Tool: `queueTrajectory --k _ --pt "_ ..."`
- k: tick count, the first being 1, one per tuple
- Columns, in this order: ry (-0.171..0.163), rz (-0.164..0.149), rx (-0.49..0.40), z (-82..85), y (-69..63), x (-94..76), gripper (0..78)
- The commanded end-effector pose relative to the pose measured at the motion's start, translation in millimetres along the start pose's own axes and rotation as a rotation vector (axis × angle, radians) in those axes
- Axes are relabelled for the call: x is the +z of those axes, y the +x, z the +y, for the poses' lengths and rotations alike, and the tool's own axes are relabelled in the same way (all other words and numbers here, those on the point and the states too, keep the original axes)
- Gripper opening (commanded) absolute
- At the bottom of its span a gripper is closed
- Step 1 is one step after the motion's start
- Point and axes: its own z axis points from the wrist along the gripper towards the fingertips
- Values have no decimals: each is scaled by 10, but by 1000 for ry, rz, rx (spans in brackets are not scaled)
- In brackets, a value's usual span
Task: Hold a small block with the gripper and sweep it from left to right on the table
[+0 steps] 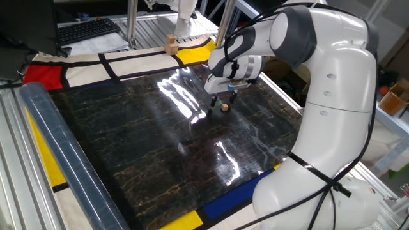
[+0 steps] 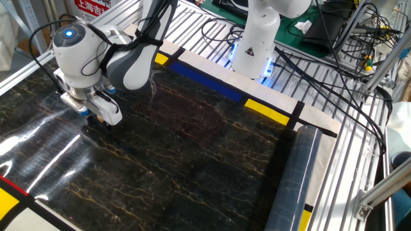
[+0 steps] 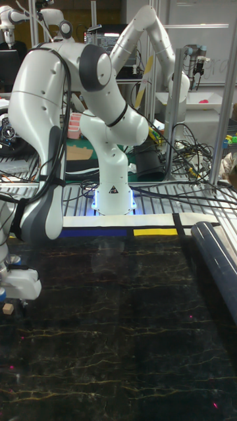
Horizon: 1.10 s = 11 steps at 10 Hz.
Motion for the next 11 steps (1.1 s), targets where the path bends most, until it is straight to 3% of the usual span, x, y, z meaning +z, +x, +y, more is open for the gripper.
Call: queueTrajectory --k 1,11 --pt "4 32 9 -25 12 -134 775" --pt "11 55 12 -26 94 -96 775"
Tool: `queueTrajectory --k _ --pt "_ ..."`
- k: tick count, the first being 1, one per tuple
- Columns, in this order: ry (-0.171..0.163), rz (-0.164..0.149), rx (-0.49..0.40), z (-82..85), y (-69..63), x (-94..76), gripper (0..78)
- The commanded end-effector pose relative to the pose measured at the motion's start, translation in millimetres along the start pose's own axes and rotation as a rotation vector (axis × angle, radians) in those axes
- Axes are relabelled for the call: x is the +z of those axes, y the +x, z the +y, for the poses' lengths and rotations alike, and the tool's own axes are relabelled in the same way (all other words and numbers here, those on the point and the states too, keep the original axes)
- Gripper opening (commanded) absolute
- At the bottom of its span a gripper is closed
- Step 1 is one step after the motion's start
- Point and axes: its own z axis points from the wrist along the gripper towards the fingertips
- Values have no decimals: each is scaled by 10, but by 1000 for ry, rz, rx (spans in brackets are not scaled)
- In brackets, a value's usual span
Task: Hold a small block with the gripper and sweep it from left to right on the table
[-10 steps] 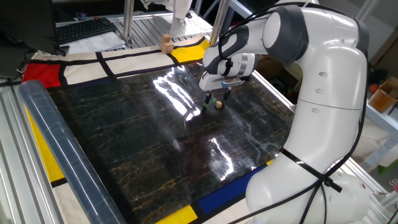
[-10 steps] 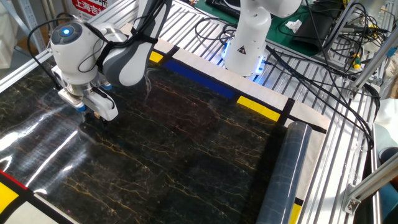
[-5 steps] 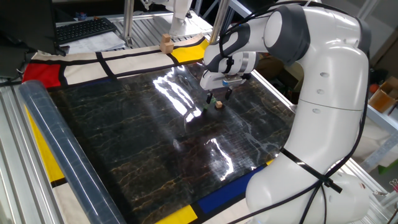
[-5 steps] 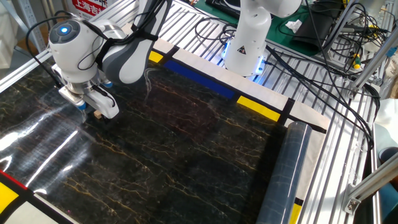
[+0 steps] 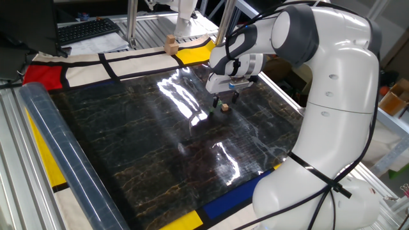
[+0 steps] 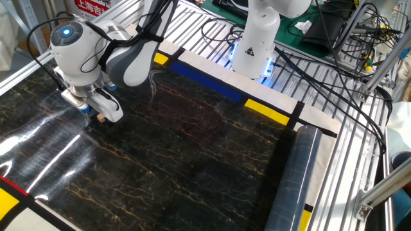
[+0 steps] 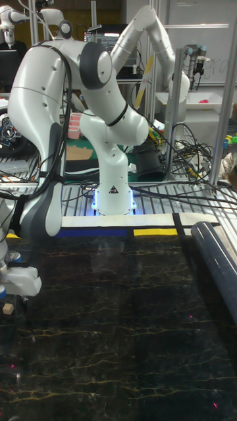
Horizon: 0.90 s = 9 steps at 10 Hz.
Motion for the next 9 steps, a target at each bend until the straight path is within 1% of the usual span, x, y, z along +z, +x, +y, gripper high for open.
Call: queueTrajectory --k 1,3,9 --pt "4 0 3 -11 -6 -9 775" --pt "3 1 0 -31 -1 8 775" --pt "-2 0 -3 -22 -7 64 775"
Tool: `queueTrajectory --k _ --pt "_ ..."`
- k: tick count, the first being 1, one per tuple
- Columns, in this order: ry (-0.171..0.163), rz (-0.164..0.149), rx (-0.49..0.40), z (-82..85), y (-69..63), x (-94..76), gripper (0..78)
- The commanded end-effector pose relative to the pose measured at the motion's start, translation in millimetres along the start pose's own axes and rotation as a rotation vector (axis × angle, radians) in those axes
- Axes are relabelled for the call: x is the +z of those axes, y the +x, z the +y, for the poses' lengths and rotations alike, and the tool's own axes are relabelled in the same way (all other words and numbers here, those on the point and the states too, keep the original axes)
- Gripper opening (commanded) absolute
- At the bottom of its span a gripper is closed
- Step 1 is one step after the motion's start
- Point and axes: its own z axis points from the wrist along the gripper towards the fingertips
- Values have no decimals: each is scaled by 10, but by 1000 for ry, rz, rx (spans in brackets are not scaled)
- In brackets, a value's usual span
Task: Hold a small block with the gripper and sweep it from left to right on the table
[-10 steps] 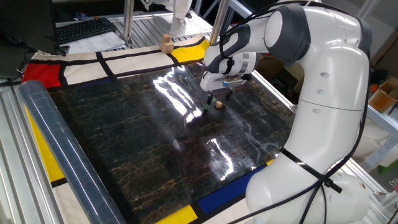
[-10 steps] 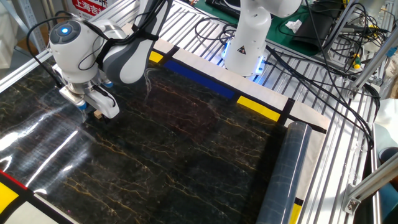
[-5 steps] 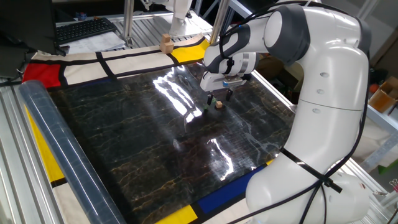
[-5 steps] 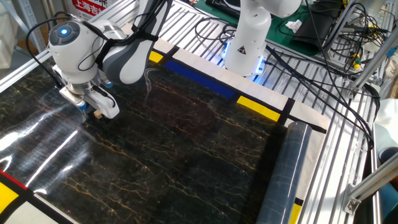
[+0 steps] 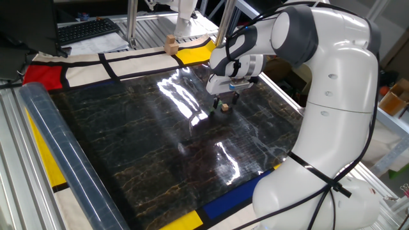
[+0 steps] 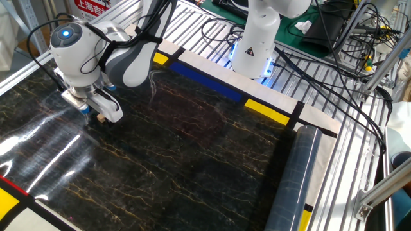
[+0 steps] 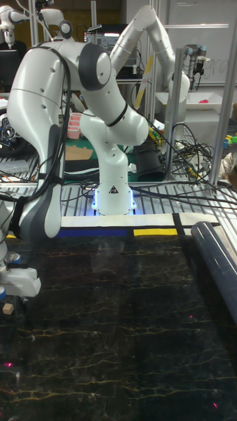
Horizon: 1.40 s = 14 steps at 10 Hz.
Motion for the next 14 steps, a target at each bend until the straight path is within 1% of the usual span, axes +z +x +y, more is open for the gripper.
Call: queueTrajectory --k 1,11,12,14 --pt "0 -6 0 2 -19 29 775" --pt "-6 -6 -3 2 -14 30 775" --pt "-6 -6 -3 2 -14 30 14" --pt "-6 -6 -3 2 -14 30 14"
